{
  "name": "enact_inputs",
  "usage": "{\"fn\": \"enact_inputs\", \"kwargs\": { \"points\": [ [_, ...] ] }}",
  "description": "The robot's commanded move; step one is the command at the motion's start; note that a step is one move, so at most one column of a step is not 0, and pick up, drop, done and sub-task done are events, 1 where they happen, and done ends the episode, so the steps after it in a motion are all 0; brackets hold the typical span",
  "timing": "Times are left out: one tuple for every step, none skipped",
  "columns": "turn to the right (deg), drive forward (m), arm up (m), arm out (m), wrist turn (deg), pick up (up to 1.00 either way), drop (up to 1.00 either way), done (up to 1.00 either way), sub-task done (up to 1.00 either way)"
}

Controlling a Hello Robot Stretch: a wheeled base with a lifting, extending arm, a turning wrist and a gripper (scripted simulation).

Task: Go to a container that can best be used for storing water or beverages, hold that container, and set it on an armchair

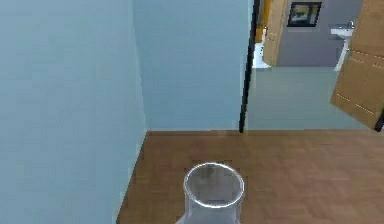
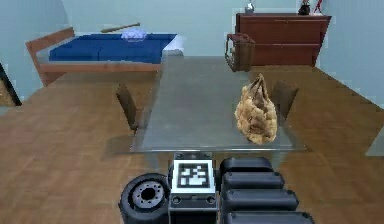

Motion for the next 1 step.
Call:
{"fn": "enact_inputs", "kwargs": {
  "points": [
    [45.0, 0.0, 0.0, 0.0, 0.0, 0.0, 0.0, 0.0, 0.0]
  ]
}}
